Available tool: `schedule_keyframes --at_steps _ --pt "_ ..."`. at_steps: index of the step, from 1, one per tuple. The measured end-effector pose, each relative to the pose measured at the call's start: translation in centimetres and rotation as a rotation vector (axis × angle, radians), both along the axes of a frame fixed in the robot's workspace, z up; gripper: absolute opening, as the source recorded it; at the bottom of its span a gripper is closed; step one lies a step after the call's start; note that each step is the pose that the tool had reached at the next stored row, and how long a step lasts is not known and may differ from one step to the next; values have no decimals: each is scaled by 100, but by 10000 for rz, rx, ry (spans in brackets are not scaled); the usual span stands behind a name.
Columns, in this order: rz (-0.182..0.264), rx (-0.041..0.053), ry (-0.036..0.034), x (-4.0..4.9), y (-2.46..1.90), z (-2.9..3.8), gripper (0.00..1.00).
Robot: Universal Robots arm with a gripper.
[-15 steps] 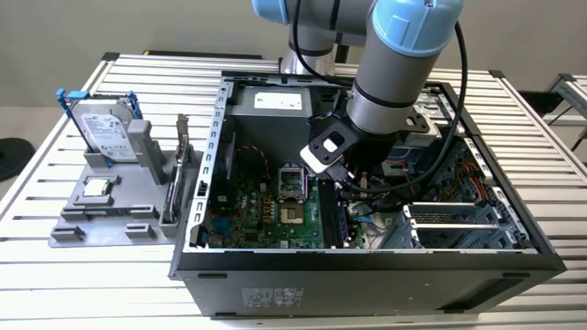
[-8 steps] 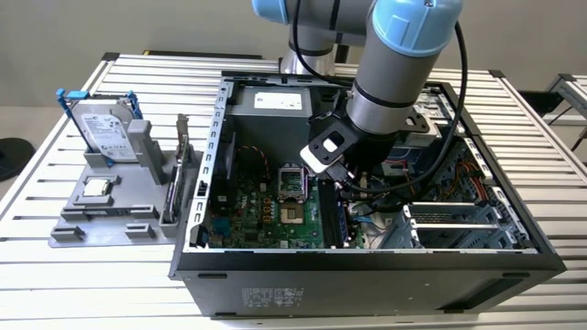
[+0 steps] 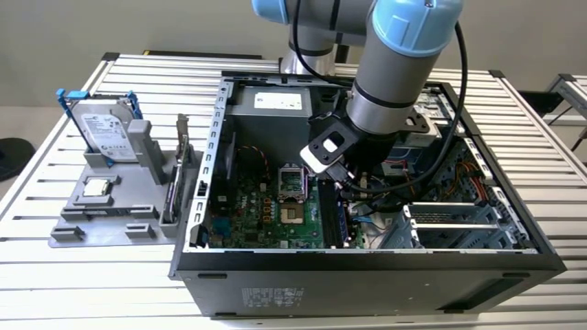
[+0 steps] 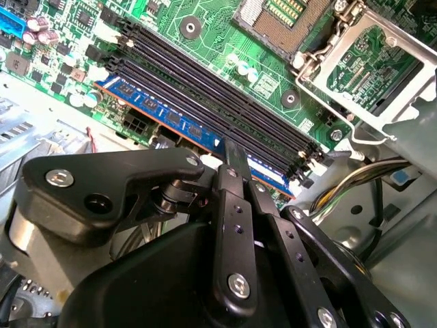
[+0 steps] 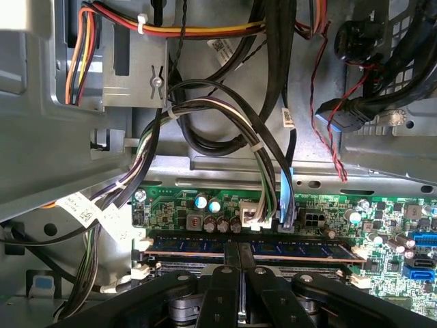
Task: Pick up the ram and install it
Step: 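Press down the ram until it locks into place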
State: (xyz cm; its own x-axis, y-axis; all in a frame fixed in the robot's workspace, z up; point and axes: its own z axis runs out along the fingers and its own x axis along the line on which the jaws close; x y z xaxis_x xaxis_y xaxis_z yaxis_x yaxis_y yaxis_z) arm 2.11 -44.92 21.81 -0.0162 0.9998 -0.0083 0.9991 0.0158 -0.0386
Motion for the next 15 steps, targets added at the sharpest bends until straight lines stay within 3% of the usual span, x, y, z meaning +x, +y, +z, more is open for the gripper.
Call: schedule_keyframes --at_steps 5,15 --pt "0 36 -5 1 6 33 0" --pt "1 19 -1 1 1 477 0"
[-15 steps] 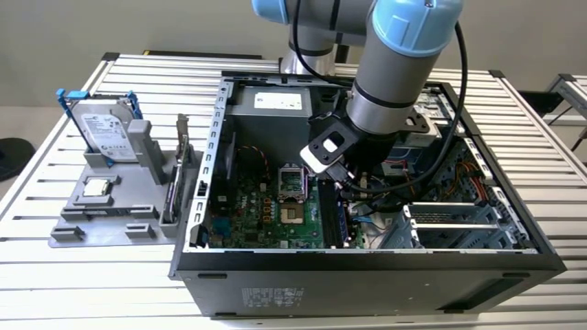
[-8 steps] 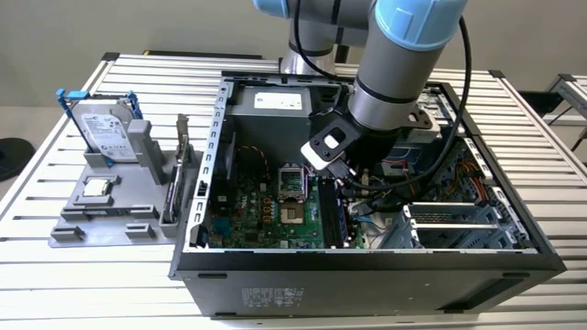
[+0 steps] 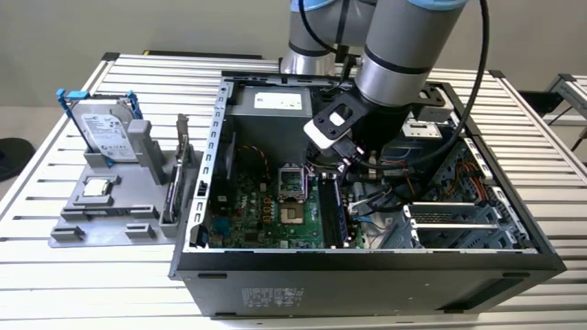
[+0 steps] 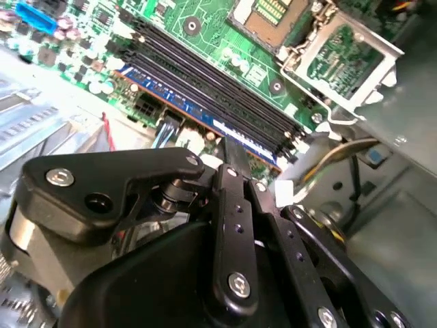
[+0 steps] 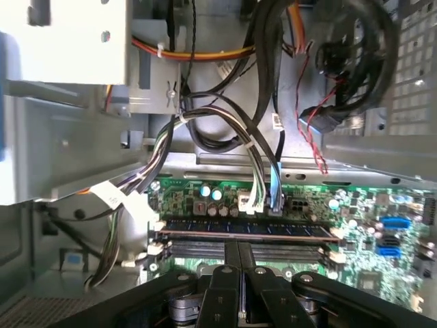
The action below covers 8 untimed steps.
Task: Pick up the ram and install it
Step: 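Press down the ram until it locks into place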
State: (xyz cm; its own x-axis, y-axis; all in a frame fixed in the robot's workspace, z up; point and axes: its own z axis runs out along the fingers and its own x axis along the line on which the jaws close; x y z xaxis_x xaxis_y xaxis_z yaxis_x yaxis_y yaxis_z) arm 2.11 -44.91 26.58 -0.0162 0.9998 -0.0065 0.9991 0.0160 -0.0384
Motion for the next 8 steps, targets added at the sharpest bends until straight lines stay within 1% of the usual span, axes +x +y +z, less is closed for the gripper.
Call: schedule_keyframes --at_steps 3,6,8 --pt "0 5 0 0 0 133 0" --pt "0 23 0 0 0 254 0" --pt "0 42 1 0 0 323 0"
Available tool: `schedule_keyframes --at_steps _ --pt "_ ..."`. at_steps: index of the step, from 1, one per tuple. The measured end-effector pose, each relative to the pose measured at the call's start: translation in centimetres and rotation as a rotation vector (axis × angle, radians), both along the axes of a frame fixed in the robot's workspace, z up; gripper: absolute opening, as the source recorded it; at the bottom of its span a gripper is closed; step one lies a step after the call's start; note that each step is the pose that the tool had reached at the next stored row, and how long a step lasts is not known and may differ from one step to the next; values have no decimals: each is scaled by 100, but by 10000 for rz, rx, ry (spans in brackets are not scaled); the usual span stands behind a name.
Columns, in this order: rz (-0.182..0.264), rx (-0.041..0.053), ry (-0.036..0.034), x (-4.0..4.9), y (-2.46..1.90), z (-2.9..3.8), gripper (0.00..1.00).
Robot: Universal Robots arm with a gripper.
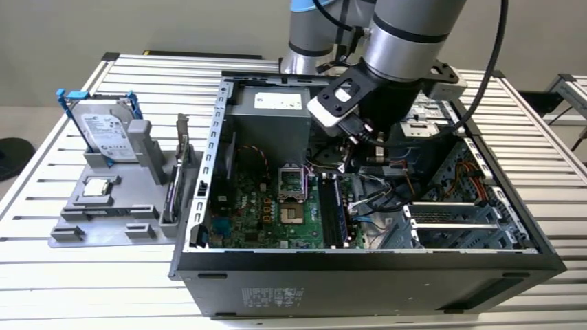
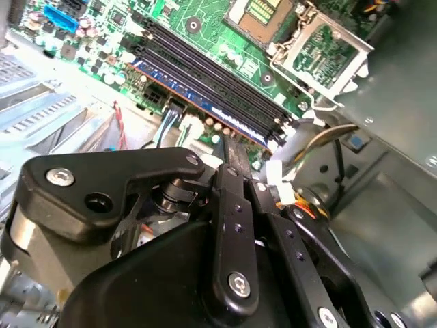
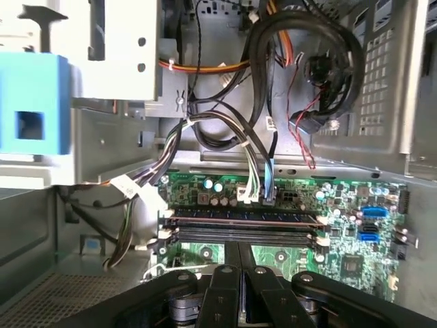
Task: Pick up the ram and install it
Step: 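Press down the ram until it locks into place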
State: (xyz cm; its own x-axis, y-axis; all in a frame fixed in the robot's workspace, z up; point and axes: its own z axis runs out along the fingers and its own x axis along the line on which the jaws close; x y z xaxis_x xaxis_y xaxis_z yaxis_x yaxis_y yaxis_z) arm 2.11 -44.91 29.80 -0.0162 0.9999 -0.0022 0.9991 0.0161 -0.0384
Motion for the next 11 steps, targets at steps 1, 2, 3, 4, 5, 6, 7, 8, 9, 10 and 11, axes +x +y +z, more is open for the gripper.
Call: schedule_keyframes --at_steps 1,2,3,4,5,6,7,8,9,10,11 --pt "0 19 0 0 0 31 0" --pt "0 38 0 0 0 57 0" --pt "1 51 0 0 0 78 0" --pt "0 68 0 0 0 85 0" --pt "0 74 -1 0 0 84 0" --pt "0 77 -1 0 0 84 0" --pt "0 79 -1 0 0 84 0" --pt "0 130 0 0 0 85 0" --pt "0 180 0 0 0 85 0" --pt "0 181 0 0 0 85 0" --pt "0 184 0 0 0 85 0"
